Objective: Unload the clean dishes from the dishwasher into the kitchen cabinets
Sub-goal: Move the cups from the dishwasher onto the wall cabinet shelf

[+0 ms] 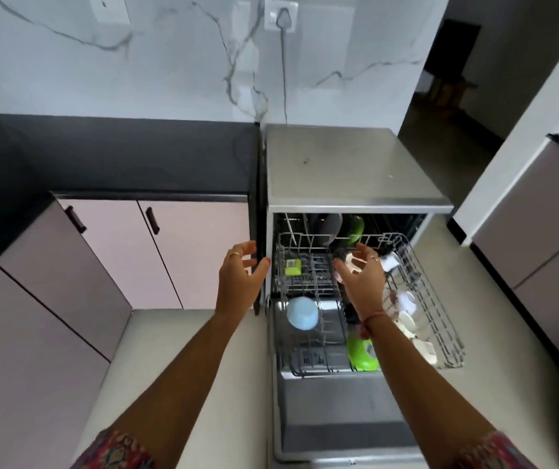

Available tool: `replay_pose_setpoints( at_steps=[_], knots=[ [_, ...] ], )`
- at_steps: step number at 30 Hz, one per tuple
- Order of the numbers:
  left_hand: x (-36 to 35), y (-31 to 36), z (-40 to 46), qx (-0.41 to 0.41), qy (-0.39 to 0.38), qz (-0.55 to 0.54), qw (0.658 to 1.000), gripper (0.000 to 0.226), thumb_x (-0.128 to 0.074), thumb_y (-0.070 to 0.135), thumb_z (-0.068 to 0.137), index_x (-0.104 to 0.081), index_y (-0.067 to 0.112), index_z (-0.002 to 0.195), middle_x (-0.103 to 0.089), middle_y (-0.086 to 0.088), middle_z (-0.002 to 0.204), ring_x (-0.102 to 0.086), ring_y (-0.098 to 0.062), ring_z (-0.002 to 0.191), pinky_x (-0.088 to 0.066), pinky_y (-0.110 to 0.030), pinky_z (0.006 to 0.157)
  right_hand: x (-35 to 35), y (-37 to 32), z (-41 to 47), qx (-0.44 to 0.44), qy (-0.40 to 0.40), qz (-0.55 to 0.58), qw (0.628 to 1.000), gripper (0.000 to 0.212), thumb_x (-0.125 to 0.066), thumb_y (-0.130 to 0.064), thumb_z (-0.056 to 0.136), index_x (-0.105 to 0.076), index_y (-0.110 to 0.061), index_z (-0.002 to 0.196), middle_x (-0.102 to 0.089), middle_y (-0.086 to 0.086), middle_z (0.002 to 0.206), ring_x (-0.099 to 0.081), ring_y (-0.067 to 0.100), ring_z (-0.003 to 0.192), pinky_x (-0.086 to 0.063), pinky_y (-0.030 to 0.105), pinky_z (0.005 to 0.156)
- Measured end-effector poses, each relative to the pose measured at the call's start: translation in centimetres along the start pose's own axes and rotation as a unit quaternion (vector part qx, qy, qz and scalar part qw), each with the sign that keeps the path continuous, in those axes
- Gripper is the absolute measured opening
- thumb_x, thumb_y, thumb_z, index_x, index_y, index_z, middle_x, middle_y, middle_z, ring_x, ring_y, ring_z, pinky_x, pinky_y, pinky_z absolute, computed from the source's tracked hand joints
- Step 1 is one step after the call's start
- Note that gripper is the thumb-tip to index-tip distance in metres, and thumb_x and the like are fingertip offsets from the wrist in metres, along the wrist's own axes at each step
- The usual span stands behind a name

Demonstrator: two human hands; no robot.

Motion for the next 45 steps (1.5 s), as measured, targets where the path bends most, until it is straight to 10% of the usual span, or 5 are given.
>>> replay_pose_setpoints(
  at_steps=[16,21,28,36,45],
  knots=[
    [-15.4,-3.9,-3.9,0.104,-0.104,0.026,0.989,0.041,-0.067,0.018,0.087,-0.052,0.010,0.124,-0.059,-0.005,0.121,-0.059,-0.016,0.100,-0.054,-0.033,0.085,9.5,16.3,-0.4,-0.193,0.027,-0.083,0.977,0.044,-0.077,-0.013,0.076,-0.060,-0.003,0.116,-0.068,0.013,0.102,-0.062,0.025,0.091,-0.046,0.027,0.077],
    [-21.8,-4.5,-1.9,0.121,-0.106,0.058,0.985,0.035,-0.066,0.013,0.087,-0.056,0.007,0.120,-0.062,-0.003,0.112,-0.059,-0.003,0.084,-0.047,-0.006,0.066,11.4,20.8,4.9,-0.233,-0.001,-0.092,0.968,0.049,-0.071,-0.011,0.080,-0.054,-0.001,0.126,-0.064,0.016,0.113,-0.061,0.030,0.104,-0.050,0.036,0.089],
    [-33.7,-6.0,3.3,0.124,-0.162,0.108,0.973,0.037,-0.064,0.015,0.088,-0.054,0.006,0.123,-0.059,-0.006,0.117,-0.058,-0.005,0.087,-0.047,-0.008,0.071,9.7,26.8,14.4,-0.282,-0.038,-0.073,0.956,0.049,-0.071,-0.023,0.084,-0.053,-0.008,0.127,-0.064,0.011,0.114,-0.060,0.022,0.099,-0.048,0.029,0.083],
    [-46.7,-10.9,12.0,0.128,-0.245,0.224,0.935,0.054,-0.065,0.019,0.086,-0.046,0.002,0.133,-0.049,-0.017,0.132,-0.048,-0.030,0.120,-0.041,-0.041,0.102,3.9,34.6,23.2,-0.436,-0.030,0.040,0.899,0.043,-0.069,-0.028,0.083,-0.057,-0.007,0.119,-0.059,0.010,0.085,-0.051,0.022,0.070,-0.045,0.041,0.074],
    [-57.5,-17.7,20.1,0.038,-0.366,0.422,0.829,0.066,-0.069,0.019,0.081,-0.039,0.002,0.137,-0.046,-0.020,0.134,-0.049,-0.034,0.122,-0.044,-0.039,0.098,-1.2,42.7,28.4,-0.537,-0.058,0.065,0.839,0.056,-0.061,-0.023,0.086,-0.043,0.002,0.134,-0.053,0.019,0.134,-0.052,0.033,0.123,-0.045,0.043,0.102]
  ],
)
Point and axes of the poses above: each hand's wrist, its own z-axis towards the middle knuckle, its own x-axis out of the back of the hand, y = z × x, the point moved 4 cm from there along z, towards the middle knuckle
